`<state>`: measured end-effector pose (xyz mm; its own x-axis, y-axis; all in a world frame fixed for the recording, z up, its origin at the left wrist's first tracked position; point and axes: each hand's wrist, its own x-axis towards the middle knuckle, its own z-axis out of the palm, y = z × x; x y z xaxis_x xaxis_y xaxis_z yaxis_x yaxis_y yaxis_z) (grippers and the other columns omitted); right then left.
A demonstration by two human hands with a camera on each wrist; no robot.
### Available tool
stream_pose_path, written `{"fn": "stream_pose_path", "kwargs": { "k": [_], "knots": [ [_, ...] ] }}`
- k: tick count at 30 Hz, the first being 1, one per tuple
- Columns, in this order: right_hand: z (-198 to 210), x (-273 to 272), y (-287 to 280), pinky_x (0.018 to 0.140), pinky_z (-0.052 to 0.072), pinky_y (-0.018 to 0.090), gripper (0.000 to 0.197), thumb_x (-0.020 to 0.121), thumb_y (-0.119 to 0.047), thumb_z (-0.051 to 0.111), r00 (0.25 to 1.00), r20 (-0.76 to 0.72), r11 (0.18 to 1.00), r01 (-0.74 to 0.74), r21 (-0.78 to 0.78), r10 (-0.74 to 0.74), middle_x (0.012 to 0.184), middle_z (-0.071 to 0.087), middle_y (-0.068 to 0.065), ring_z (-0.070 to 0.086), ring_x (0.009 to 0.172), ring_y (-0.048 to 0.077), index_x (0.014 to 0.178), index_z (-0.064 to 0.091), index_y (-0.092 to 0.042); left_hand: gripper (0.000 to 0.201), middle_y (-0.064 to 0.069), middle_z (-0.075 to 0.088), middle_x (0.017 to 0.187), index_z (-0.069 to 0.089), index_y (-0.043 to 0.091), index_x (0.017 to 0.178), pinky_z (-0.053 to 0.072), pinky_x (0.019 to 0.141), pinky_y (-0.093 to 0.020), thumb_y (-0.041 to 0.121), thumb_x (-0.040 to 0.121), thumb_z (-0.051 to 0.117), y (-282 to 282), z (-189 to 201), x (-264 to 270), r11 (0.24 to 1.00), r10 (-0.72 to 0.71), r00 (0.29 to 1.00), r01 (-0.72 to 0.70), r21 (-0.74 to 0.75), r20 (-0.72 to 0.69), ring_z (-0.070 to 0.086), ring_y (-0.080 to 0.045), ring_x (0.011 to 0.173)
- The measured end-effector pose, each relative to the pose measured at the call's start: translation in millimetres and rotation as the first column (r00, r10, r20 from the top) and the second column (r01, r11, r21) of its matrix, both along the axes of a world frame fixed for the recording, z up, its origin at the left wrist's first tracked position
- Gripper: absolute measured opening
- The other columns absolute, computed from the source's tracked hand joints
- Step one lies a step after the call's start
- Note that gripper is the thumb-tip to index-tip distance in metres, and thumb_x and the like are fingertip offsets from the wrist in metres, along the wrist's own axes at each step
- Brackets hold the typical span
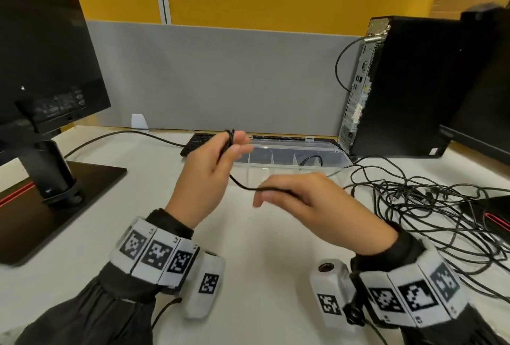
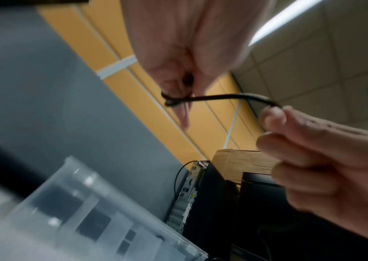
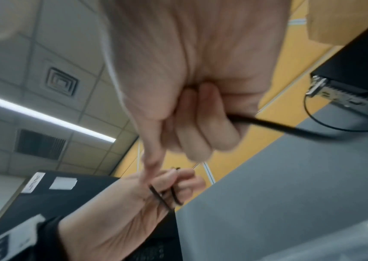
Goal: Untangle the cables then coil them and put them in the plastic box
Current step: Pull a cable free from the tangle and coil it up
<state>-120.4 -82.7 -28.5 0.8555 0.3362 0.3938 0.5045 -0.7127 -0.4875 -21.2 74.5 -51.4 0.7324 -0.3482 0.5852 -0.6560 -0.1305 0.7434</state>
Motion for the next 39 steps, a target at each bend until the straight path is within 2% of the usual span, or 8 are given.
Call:
{"fn": "stream_pose_path", "kwargs": {
  "k": [3, 8, 11, 17, 20, 26, 31, 39],
  "knots": [
    [-2, 1, -6, 0.055, 0.031, 0.01, 0.016, 0.093, -0.022, 0.054, 0.965, 0.203, 0.963, 0.111, 0.245, -0.163, 0.065, 0.056, -0.017, 0.045, 0.054, 0.002, 0.082, 0.063, -0.027, 0.03, 0.008, 0.069, 0.084, 0.066, 0.009, 0.094, 0.041, 0.069, -0.006, 0.02, 0.099, 0.039, 2, 1, -2, 0.966, -0.073, 0.996, 0.084, 0.243, -0.057, 0.061, 0.008, 0.077],
    [-4, 15, -16, 0.061, 0.041, 0.014, 0.012, 0.091, -0.022, 0.058, 0.869, 0.272, 0.849, 0.259, 0.461, -0.413, 0.071, 0.063, -0.018, 0.055, 0.064, 0.001, 0.083, 0.065, -0.025, 0.043, -0.005, 0.069, 0.068, 0.068, 0.005, 0.083, 0.043, 0.059, -0.015, 0.026, 0.098, 0.033, -3, 13, -28, 0.814, -0.5, 0.739, 0.579, 0.048, -0.451, 0.06, -0.011, 0.057],
    [-10, 20, -21, 0.07, 0.045, 0.024, 0.022, 0.096, -0.029, 0.048, 0.91, 0.099, 0.896, 0.368, 0.248, -0.402, 0.084, 0.066, -0.015, 0.059, 0.076, -0.001, 0.101, 0.069, -0.023, 0.04, -0.005, 0.069, 0.073, 0.073, 0.011, 0.08, 0.045, 0.061, -0.021, 0.019, 0.09, 0.035, -6, 16, -33, 0.762, -0.646, 0.661, 0.588, -0.272, -0.382, 0.06, -0.014, 0.055],
    [-17, 11, 1, 0.091, 0.04, 0.015, 0.032, 0.099, -0.037, 0.036, 0.965, -0.22, 0.983, 0.116, -0.145, -0.146, 0.121, 0.061, -0.015, 0.054, 0.108, 0.001, 0.127, 0.053, -0.037, 0.034, -0.006, 0.074, 0.091, 0.06, 0.003, 0.104, 0.053, 0.077, -0.019, 0.015, 0.101, 0.028, -12, 7, -21, 0.807, -0.487, 0.809, 0.273, -0.523, -0.33, 0.069, -0.019, 0.092],
    [-16, 5, 0, 0.077, 0.034, -0.001, 0.032, 0.099, -0.036, 0.039, 0.961, -0.264, 0.988, 0.042, -0.147, -0.08, 0.105, 0.062, -0.022, 0.048, 0.091, -0.014, 0.127, 0.055, -0.034, 0.03, -0.006, 0.072, 0.098, 0.061, 0.008, 0.107, 0.052, 0.083, -0.021, 0.015, 0.1, 0.032, -12, 0, -12, 0.877, -0.338, 0.897, 0.19, -0.442, -0.285, 0.067, -0.019, 0.1],
    [-13, 5, -6, 0.07, 0.039, 0.009, 0.018, 0.094, -0.025, 0.055, 1.0, 0.005, 0.998, 0.017, 0.065, -0.018, 0.077, 0.063, -0.021, 0.058, 0.075, -0.006, 0.095, 0.071, -0.019, 0.025, 0.004, 0.072, 0.094, 0.064, 0.017, 0.1, 0.049, 0.094, -0.028, 0.032, 0.097, 0.044, -7, -4, -6, 0.981, -0.196, 0.949, 0.189, -0.05, -0.245, 0.065, -0.009, 0.098],
    [-15, 18, -17, 0.074, 0.047, 0.017, 0.012, 0.087, -0.02, 0.062, 0.913, 0.325, 0.932, 0.134, 0.336, -0.248, 0.082, 0.066, -0.015, 0.061, 0.081, 0.001, 0.088, 0.073, -0.015, 0.039, -0.002, 0.069, 0.068, 0.065, 0.004, 0.091, 0.049, 0.066, -0.02, 0.04, 0.091, 0.049, -7, 3, -24, 0.805, -0.468, 0.794, 0.564, 0.183, -0.387, 0.063, -0.013, 0.066],
    [-20, 25, -24, 0.069, 0.035, 0.004, 0.032, 0.1, -0.031, 0.035, 0.962, -0.219, 0.986, 0.151, -0.067, -0.162, 0.09, 0.051, -0.031, 0.044, 0.071, -0.029, 0.124, 0.056, -0.029, 0.036, -0.007, 0.072, 0.081, 0.061, -0.001, 0.1, 0.052, 0.072, -0.019, 0.011, 0.096, 0.028, -5, 12, -17, 0.72, -0.628, 0.691, 0.342, -0.604, -0.358, 0.069, -0.017, 0.083]
  ]
}}
